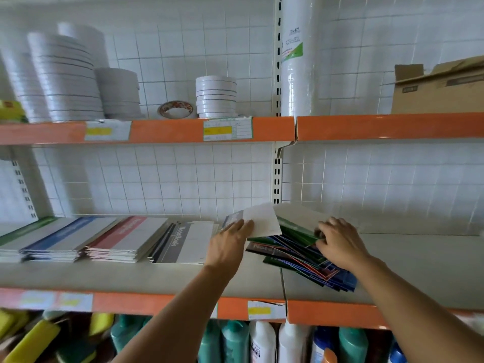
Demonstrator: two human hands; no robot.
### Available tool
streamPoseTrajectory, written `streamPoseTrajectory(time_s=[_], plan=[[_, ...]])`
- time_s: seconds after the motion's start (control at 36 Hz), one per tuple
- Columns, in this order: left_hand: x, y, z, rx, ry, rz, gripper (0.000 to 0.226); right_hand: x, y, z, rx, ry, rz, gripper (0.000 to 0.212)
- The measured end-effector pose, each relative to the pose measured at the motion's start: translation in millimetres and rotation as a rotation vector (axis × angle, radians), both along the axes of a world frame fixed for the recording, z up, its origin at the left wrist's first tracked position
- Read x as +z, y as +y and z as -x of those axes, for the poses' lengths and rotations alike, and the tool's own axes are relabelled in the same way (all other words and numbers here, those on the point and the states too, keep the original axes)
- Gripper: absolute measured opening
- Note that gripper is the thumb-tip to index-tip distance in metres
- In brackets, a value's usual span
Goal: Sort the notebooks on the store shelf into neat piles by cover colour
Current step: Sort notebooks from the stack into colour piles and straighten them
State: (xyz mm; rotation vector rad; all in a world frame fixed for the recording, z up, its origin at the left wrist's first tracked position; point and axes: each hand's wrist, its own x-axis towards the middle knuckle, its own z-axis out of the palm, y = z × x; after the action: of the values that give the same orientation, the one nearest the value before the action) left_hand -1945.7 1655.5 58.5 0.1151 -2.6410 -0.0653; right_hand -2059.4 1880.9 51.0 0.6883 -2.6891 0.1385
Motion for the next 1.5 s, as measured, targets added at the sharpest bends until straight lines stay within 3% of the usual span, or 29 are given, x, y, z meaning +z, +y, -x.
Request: streamPoseTrajectory(time_s=[0.08,0.11,0.19,0.28,0.42,0.47,0.58,0.78,0.94,1.11,1.22,1.39,1.5], plan=[[-2,-11,-7,-0.055,0.124,-0.033,0.056,-1,0,-1,0.056,-0.008,0.067,0.01],[-1,-14,-10,-0.044,0.141,-0.035,0.056,1,-1,-2,0.066,-0.018,0.086,0.013],[-7,-27,-18,0.073,-0.034,-0.021,0.055,7,-5,-7,0.081,-0.055,0.117,0.025],[-13,-44,-24,0.09,-0.014,-0.035,0.054,11,-15,-13,0.09,-0.039,0.07,0.02],[-32,-79,-32,0.108,-0.01,-0.053,0.054,16,-44,-36,0.13,0.07,-0.114,0.071],[-37,-94,-33,0.072,0.067,-0.012,0.056,17,-61,-43,0.139,0.131,-0.133,0.078],[-49,-132,-33,0.106,0.043,0.043,0.045,20,-103,-52,0.185,0.15,-0.147,0.085],[-63,-186,-25,0.003,0.028,0.017,0.045,22,-178,-62,0.225,0.085,-0.172,0.085],[-79,-218,-7,-0.095,-0.21,0.027,0.057,12,-228,-69,0.243,0.039,-0.18,0.085],[-84,-237,14,-0.166,-0.346,0.109,0.051,3,-262,-74,0.23,-0.011,-0.182,0.076],[-82,-243,12,-0.125,-0.322,0.061,0.064,-2,-275,-80,0.208,-0.017,-0.224,0.075],[-72,-254,-17,-0.033,-0.201,-0.016,0.046,-10,-291,-86,0.199,-0.014,-0.235,0.076],[-69,-274,-44,0.073,-0.217,-0.02,0.046,-15,-304,-95,0.242,-0.032,-0.226,0.078]])
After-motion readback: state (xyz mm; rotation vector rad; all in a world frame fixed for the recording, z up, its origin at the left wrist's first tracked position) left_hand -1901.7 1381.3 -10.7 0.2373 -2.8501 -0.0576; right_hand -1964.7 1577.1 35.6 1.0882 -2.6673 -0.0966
